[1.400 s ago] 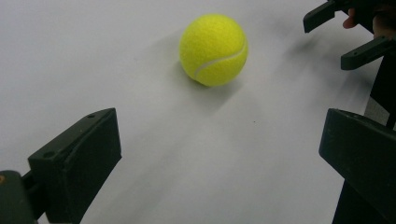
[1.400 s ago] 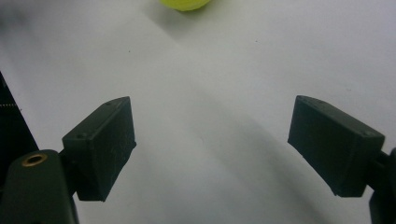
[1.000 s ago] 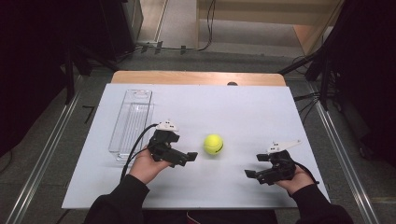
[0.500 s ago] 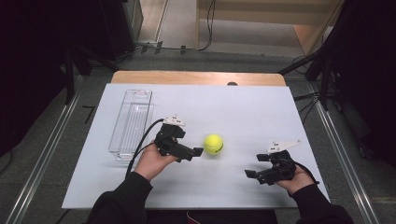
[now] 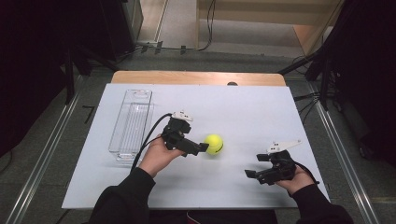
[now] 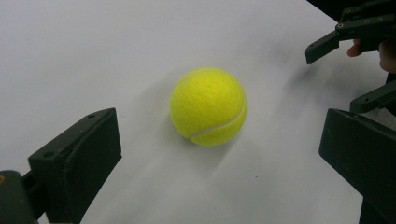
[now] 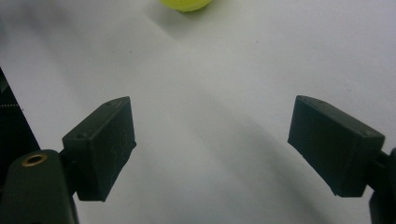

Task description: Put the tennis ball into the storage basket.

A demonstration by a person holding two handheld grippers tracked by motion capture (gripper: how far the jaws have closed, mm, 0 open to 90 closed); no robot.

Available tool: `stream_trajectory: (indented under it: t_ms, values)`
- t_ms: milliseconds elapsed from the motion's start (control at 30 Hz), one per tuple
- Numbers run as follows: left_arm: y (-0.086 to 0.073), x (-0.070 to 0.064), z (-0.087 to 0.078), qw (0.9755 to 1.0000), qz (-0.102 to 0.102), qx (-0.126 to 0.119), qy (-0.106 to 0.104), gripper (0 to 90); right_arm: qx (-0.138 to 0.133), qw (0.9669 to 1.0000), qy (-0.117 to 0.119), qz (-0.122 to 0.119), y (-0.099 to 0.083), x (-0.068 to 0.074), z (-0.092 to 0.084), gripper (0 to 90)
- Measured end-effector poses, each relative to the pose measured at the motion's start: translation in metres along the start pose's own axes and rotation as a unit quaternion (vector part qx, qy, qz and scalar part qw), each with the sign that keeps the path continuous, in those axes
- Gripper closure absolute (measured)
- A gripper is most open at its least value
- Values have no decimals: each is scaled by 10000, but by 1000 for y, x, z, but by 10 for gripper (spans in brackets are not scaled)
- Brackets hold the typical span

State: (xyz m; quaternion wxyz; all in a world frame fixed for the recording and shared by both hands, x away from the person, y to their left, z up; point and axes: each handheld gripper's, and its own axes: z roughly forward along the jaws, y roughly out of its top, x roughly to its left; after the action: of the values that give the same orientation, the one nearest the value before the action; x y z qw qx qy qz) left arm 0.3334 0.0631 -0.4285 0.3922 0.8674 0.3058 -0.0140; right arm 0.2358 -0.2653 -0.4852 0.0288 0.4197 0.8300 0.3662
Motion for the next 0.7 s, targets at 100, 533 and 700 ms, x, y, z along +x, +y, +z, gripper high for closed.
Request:
stream_trajectory:
  t_ms: [100, 533, 700]
  values:
    - [3, -1, 4, 10000, 36, 26, -5, 0, -2, 10000, 1, -2, 0, 0, 0, 129]
    - [13, 1, 19, 10000, 54, 61, -12, 0, 1, 10000, 16, -13, 0, 0, 0, 129]
    - [18, 1, 27, 9999, 77, 77, -14, 0, -1, 10000, 9, -6, 0, 0, 0, 129]
